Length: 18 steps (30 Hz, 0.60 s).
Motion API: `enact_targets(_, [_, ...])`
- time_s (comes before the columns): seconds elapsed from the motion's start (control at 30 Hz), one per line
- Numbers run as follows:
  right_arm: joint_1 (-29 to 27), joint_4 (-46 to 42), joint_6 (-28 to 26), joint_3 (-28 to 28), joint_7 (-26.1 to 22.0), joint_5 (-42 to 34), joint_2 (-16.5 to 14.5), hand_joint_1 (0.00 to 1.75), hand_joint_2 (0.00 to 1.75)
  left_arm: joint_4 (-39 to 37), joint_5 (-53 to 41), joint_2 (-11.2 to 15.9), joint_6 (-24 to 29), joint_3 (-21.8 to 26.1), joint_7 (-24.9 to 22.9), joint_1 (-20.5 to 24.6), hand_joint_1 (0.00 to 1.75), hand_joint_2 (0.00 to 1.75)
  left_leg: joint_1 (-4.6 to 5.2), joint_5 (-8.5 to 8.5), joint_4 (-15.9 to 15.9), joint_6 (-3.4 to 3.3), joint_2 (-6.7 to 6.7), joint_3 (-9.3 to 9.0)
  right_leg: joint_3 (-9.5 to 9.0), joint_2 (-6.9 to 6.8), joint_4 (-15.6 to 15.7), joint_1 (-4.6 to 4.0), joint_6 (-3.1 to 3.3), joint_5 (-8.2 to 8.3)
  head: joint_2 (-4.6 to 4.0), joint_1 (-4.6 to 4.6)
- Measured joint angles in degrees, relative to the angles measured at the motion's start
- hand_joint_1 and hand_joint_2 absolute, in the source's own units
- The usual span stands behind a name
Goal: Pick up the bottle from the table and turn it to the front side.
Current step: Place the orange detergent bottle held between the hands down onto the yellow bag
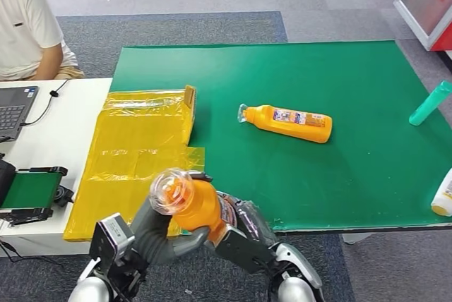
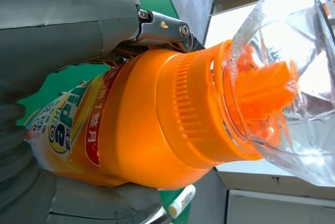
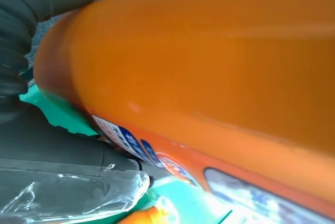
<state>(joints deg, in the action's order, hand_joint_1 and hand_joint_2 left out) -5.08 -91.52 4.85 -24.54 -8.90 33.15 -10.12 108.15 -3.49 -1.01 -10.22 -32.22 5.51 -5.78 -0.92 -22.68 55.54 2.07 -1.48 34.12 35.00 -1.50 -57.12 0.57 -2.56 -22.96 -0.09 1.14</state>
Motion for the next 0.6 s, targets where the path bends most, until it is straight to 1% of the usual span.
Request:
enact_targets(0.23, [-0.8,-1.7,-0.1,0.4,0.0,0.0,0.0,1.75,1.75,0.1,0.5,-0.2,0.2,-0.3,0.0,0.3,1.75,1.75,0.00,0.00,0.0,0.00,0.00,0.00,-0.01,0.00,0.0,0.00,0.00,0.00,0.01,0.01])
enact_targets(0.27, [-0.9,-1.9,-0.1,0.5,0.0,0.0,0.0,1.41,1.75,0.1,0.5,-0.2,0.2,-0.4,0.0,0.3,1.75,1.75,0.00,0.00,0.0,0.00,0.00,0.00,-0.01,0.00,0.0,0.00,0.00,0.00,0.01,0.00])
enact_targets(0.37, [-1.1,-2.8,-0.5,0.7,-0.1,0.0,0.0,0.10,1.75,0.2,0.3,-0.3,1.3,-0.4,-0.1,0.3,1.75,1.75,0.00,0.00,0.0,-0.01,0.00,0.01,-0.01,0.00,0.0,0.00,0.00,0.00,0.01,0.01])
enact_targets(0.4, [-1.2,-3.3,-0.8,0.7,-0.2,-0.2,0.0,0.00,1.75,0.3,0.1,-0.4,1.9,-0.4,-0.2,0.2,1.75,1.75,0.00,0.00,0.0,-0.01,0.00,0.01,-0.01,0.00,0.0,0.00,0.00,0.00,0.01,0.01])
enact_targets(0.5, [-1.2,-5.1,-1.7,1.3,-0.1,-0.7,0.0,0.00,1.75,0.4,-2.1,-0.6,4.6,0.0,-0.1,-0.8,1.75,1.75,0.00,-0.01,0.0,-0.01,0.00,0.01,0.00,0.00,0.0,0.00,0.00,0.00,0.01,0.01])
enact_targets(0.6, [-1.3,-7.2,-2.1,2.6,0.3,-1.3,-0.1,0.00,1.75,0.8,-4.7,-1.5,6.4,2.1,-0.1,-2.2,1.75,1.75,0.00,-0.01,0.0,-0.01,0.00,0.01,0.01,0.00,0.0,0.00,0.00,0.00,0.01,0.01])
